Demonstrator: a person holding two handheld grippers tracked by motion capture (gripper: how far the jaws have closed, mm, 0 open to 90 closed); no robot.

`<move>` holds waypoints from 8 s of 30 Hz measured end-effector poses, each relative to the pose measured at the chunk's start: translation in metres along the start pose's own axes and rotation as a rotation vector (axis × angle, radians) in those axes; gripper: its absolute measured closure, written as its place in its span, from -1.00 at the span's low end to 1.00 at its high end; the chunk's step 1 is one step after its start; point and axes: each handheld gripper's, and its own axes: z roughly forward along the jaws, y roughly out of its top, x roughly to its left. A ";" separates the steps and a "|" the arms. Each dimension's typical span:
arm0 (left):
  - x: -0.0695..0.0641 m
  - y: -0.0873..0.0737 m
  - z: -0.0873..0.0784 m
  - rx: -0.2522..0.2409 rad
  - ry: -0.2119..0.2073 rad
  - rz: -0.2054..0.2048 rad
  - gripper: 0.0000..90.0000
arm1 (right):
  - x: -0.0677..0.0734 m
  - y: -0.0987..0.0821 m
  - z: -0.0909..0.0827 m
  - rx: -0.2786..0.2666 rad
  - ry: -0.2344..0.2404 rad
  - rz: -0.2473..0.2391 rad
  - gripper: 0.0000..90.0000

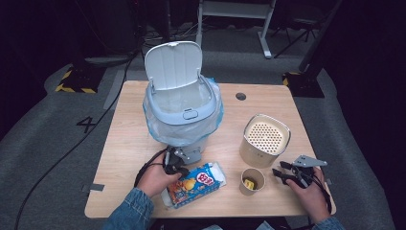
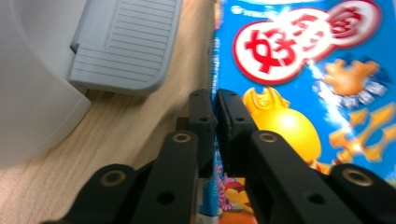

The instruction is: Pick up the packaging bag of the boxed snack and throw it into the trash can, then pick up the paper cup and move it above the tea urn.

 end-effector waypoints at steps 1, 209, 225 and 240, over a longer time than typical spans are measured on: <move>0.000 -0.001 -0.002 -0.010 -0.008 -0.013 0.93 | 0.000 0.000 0.000 0.000 0.000 0.000 0.09; -0.029 -0.009 -0.163 -0.606 0.126 0.141 -0.23 | 0.016 0.000 -0.024 0.050 0.077 -0.059 -0.17; -0.012 -0.060 -0.085 -0.451 0.108 0.025 -0.24 | 0.036 0.000 -0.036 0.037 0.196 -0.102 -0.29; 0.005 -0.081 -0.038 -0.283 0.190 -0.017 -0.25 | 0.050 -0.003 -0.036 0.026 0.239 -0.131 -0.42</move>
